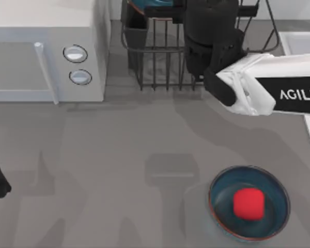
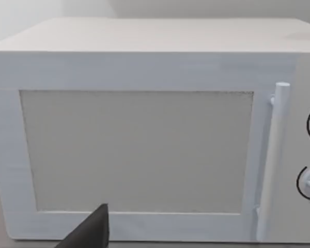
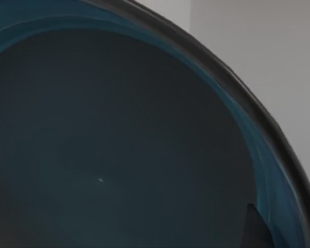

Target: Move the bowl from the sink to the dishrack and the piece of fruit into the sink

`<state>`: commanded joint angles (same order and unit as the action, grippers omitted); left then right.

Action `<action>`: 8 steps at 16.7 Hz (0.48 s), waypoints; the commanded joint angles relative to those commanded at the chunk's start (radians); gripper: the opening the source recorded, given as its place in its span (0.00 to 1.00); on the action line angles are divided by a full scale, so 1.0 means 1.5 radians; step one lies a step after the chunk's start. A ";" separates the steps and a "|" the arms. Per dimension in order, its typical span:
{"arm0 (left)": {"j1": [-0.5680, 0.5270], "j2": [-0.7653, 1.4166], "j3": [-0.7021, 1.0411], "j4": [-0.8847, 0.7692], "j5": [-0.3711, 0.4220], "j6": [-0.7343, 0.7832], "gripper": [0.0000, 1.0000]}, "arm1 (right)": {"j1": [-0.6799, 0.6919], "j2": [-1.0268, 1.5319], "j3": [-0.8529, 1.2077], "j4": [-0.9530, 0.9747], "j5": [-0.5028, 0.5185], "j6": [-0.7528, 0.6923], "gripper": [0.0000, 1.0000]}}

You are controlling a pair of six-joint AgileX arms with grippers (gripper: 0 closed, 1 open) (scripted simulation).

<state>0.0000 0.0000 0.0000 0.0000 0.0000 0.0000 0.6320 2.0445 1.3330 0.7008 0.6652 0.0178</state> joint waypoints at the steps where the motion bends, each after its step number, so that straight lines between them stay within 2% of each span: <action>1: 0.000 0.000 0.000 0.000 0.000 0.000 1.00 | 0.000 0.000 0.000 0.000 0.000 0.000 0.00; 3: 0.000 0.000 0.000 0.000 0.000 0.000 1.00 | 0.000 0.000 0.000 0.000 0.000 0.000 0.00; 8: 0.000 0.000 0.000 0.000 0.000 0.000 1.00 | 0.000 0.000 0.000 0.000 0.000 0.000 0.38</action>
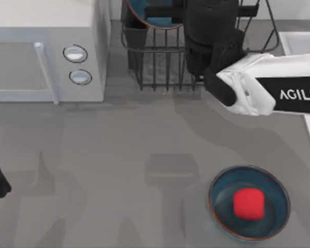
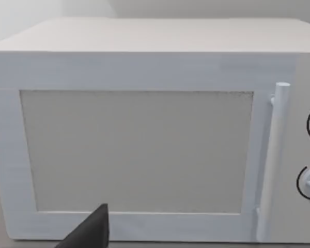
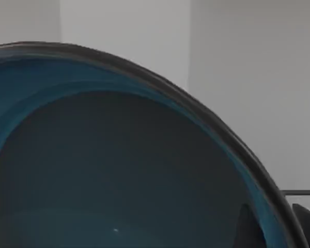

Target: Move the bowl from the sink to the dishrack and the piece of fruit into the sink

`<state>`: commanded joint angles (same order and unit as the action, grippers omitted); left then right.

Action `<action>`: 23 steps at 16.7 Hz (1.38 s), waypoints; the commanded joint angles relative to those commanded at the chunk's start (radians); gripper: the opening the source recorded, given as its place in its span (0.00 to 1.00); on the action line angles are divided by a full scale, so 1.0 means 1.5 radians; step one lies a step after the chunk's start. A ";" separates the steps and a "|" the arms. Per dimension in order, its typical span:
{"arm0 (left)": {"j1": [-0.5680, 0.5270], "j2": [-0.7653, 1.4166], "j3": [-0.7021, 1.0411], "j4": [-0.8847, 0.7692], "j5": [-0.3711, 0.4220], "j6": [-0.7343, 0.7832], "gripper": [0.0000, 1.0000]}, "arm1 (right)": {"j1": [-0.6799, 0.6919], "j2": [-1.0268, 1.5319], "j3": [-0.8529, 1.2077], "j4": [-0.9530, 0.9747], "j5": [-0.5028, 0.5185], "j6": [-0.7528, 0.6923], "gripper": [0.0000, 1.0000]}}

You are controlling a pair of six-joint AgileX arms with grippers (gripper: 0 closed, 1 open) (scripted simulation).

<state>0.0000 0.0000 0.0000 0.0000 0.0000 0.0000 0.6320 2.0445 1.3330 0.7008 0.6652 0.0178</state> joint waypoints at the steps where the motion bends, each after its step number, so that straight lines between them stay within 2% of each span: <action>1: 0.000 0.000 0.000 0.000 0.000 0.000 1.00 | 0.000 0.000 0.000 0.000 0.000 0.000 0.45; 8: 0.000 0.000 0.000 0.000 0.000 0.000 1.00 | 0.000 0.000 0.000 0.000 0.000 0.000 0.98; 18: 0.000 0.000 0.000 0.000 0.000 0.000 1.00 | 0.002 0.000 0.000 0.000 0.000 0.000 1.00; 23: 0.000 0.000 0.000 0.000 0.000 0.000 1.00 | -0.044 -0.106 -0.100 -0.028 -0.071 0.003 1.00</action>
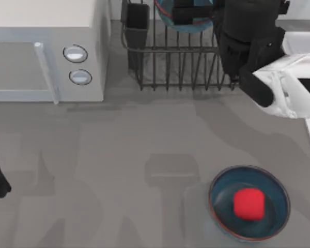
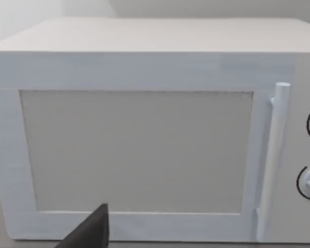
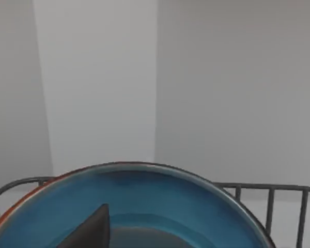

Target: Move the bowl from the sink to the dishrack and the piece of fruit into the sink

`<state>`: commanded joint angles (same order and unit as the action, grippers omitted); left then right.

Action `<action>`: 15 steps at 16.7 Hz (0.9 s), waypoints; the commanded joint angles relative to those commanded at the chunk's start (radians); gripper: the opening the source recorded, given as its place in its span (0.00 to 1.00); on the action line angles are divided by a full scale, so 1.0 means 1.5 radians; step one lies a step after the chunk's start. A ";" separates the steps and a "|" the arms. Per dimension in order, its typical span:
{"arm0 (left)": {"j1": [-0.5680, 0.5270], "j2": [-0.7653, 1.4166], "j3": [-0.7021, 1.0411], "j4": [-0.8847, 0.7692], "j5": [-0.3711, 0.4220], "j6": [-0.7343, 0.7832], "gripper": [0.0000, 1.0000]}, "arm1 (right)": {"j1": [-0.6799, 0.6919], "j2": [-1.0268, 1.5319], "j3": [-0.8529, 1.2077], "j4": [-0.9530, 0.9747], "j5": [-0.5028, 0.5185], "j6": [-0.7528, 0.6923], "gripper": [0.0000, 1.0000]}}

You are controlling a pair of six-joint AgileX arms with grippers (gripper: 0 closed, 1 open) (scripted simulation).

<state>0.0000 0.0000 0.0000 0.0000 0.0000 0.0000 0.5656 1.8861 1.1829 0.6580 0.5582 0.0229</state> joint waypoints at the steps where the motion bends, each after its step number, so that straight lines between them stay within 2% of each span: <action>1: 0.000 0.000 0.000 0.000 0.000 0.000 1.00 | -0.016 -0.042 -0.039 -0.011 -0.025 0.001 1.00; 5: 0.000 0.000 0.000 0.000 0.000 0.000 1.00 | -0.091 -0.280 -0.230 -0.075 -0.141 0.004 1.00; 9: 0.000 0.000 0.000 0.000 0.000 0.000 1.00 | -0.178 -0.604 -0.433 -0.167 -0.250 0.003 1.00; 15: 0.000 0.000 0.000 0.000 0.000 0.000 1.00 | -0.301 -1.041 -0.679 -0.324 -0.350 -0.005 1.00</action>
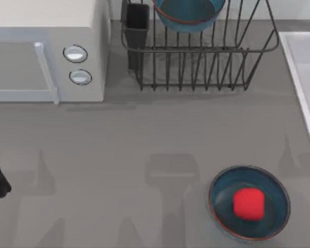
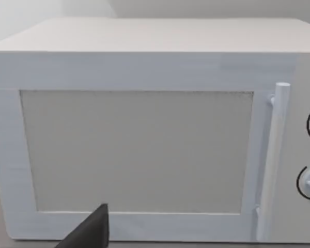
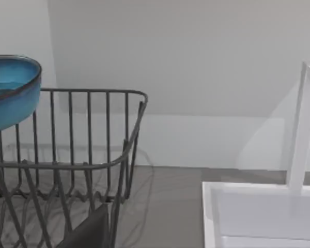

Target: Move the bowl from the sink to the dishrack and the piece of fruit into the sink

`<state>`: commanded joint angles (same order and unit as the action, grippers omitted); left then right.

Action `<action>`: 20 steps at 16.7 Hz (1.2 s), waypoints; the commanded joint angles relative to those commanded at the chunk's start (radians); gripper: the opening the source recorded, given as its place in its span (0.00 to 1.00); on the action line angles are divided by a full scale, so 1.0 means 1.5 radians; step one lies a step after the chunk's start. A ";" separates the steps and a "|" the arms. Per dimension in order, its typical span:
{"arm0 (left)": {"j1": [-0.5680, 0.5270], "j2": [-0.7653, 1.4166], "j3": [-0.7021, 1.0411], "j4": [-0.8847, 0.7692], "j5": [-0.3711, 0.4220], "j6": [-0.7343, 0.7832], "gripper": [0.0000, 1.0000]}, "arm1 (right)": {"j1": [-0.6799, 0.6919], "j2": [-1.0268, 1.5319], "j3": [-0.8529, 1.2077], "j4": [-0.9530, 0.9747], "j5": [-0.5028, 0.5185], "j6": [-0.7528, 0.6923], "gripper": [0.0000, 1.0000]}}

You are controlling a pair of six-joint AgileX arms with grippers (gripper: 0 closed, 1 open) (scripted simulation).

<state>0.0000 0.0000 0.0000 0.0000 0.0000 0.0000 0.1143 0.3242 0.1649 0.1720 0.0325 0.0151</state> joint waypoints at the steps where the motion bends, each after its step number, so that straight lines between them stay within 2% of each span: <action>1: 0.000 0.000 0.000 0.000 0.000 0.000 1.00 | -0.017 -0.051 -0.028 -0.024 -0.008 -0.002 1.00; 7: 0.000 0.000 0.000 0.000 0.000 0.000 1.00 | -0.075 -0.213 -0.109 -0.113 -0.022 -0.010 1.00; 20: 0.000 0.000 0.000 0.000 0.000 0.000 1.00 | -0.076 -0.216 -0.110 -0.115 -0.022 -0.010 1.00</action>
<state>0.0000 0.0000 0.0000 0.0000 0.0000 0.0000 0.0000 0.0000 0.0000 0.0000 0.0000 0.0000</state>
